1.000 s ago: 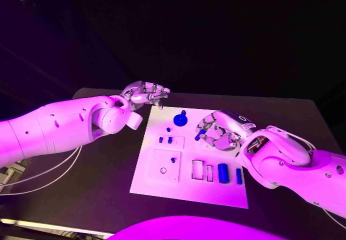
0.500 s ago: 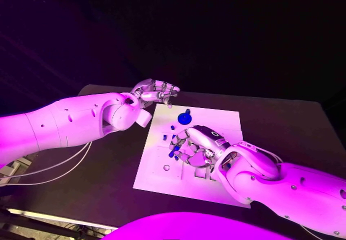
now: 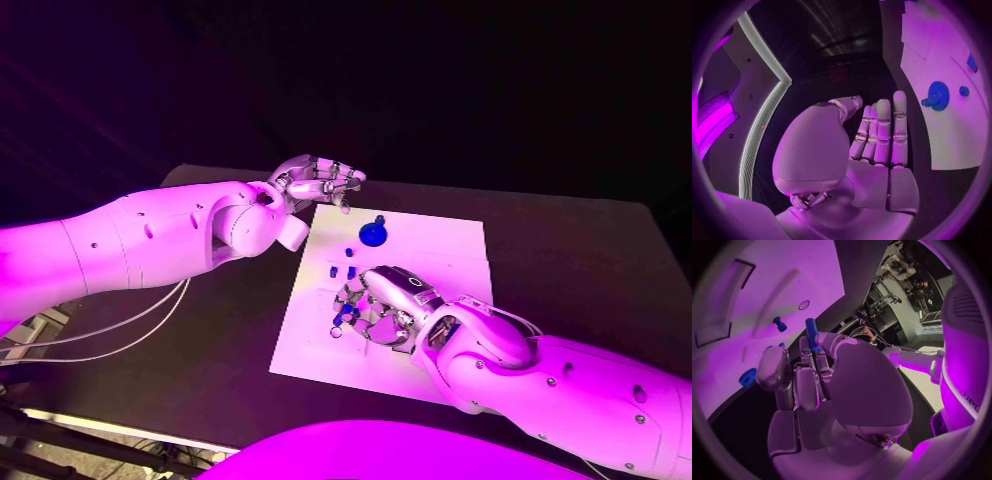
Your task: Assemble the parts on the task board
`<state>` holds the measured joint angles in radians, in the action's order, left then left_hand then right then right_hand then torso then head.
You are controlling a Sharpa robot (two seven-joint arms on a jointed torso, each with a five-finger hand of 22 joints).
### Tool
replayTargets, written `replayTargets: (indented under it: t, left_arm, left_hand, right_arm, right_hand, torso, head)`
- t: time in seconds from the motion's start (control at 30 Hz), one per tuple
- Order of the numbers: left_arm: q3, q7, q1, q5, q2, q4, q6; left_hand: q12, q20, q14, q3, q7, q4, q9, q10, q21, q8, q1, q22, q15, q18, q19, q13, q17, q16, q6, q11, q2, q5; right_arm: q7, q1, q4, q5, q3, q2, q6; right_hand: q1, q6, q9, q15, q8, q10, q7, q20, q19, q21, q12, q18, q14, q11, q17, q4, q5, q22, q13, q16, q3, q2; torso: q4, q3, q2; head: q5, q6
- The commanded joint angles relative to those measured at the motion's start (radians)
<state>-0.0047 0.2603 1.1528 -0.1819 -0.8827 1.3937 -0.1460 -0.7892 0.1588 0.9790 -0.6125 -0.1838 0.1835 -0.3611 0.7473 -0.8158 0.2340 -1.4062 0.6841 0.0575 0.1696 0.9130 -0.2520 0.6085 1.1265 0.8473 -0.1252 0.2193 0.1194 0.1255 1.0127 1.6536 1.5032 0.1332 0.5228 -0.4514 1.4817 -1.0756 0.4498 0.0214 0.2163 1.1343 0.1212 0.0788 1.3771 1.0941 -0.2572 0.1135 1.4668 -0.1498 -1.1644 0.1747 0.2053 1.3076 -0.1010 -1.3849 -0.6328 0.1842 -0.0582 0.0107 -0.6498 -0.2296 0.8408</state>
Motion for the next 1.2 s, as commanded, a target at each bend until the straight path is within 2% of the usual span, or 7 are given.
replayTargets:
  t: [0.03, 0.63, 0.87, 1.2]
  left_arm:
    - [0.000, 0.007, 0.000, 0.006, 0.003, 0.000, 0.014]
    - [0.000, 0.007, 0.000, 0.006, 0.002, 0.000, 0.016]
    - [0.000, 0.007, 0.000, 0.006, 0.002, -0.001, 0.017]
    - [0.000, 0.006, 0.000, 0.006, 0.002, -0.001, 0.017]
  left_hand:
    - [0.003, -0.002, -0.002, 0.005, -0.005, -0.003, 0.001, -0.004, 0.005, 0.007, 0.003, -0.001, 0.004, 0.014, 0.006, 0.001, 0.001, 0.003, -0.004, -0.004, -0.009, 0.004]
    - [0.003, -0.002, -0.002, 0.005, -0.005, -0.003, 0.001, -0.004, 0.005, 0.007, 0.003, -0.001, 0.004, 0.014, 0.006, 0.001, 0.001, 0.003, -0.004, -0.004, -0.009, 0.004]
    - [0.003, -0.002, -0.002, 0.006, -0.004, -0.003, 0.001, -0.005, 0.006, 0.007, 0.003, -0.001, 0.004, 0.014, 0.007, 0.001, 0.001, 0.003, -0.005, -0.004, -0.009, 0.003]
    - [0.003, -0.002, -0.002, 0.006, -0.004, -0.003, 0.001, -0.005, 0.006, 0.007, 0.003, -0.001, 0.004, 0.014, 0.007, 0.001, 0.001, 0.003, -0.005, -0.004, -0.009, 0.003]
  right_arm:
    - [0.017, -0.004, -0.009, 0.044, 0.002, -0.007, 0.005]
    - [0.040, -0.016, -0.023, 0.068, 0.008, -0.026, 0.044]
    - [0.049, -0.018, -0.023, 0.077, 0.009, -0.026, 0.074]
    - [0.056, -0.021, -0.022, 0.088, 0.010, -0.029, 0.086]
  right_hand:
    - [0.001, 0.004, 0.002, 0.003, 0.005, 0.101, 0.004, -0.002, 0.004, 0.000, -0.002, -0.018, 0.030, 0.097, 0.000, -0.011, 0.003, 0.024, -0.002, -0.002, -0.014, -0.007]
    - [-0.002, 0.005, 0.004, 0.003, 0.005, 0.101, 0.005, -0.002, 0.004, 0.000, 0.000, -0.018, 0.030, 0.097, -0.001, -0.014, 0.003, 0.025, -0.002, -0.003, -0.016, -0.008]
    - [-0.002, 0.005, 0.004, 0.003, 0.006, 0.101, 0.005, -0.001, 0.003, -0.002, 0.000, -0.018, 0.030, 0.097, -0.001, -0.015, 0.003, 0.024, -0.002, -0.003, -0.017, -0.008]
    - [-0.004, 0.006, 0.005, 0.003, 0.006, 0.102, 0.005, -0.001, 0.003, -0.001, 0.000, -0.018, 0.030, 0.096, 0.000, -0.016, 0.003, 0.025, -0.003, -0.003, -0.018, -0.008]
  torso:
    - [-0.0008, 0.0004, 0.000]
    - [-0.0007, 0.0000, 0.000]
    - [-0.0012, 0.0003, 0.000]
    - [-0.0005, 0.0003, 0.000]
  head:
    - [-0.004, 0.004]
    - [-0.010, 0.014]
    - [-0.009, 0.019]
    - [-0.008, 0.022]
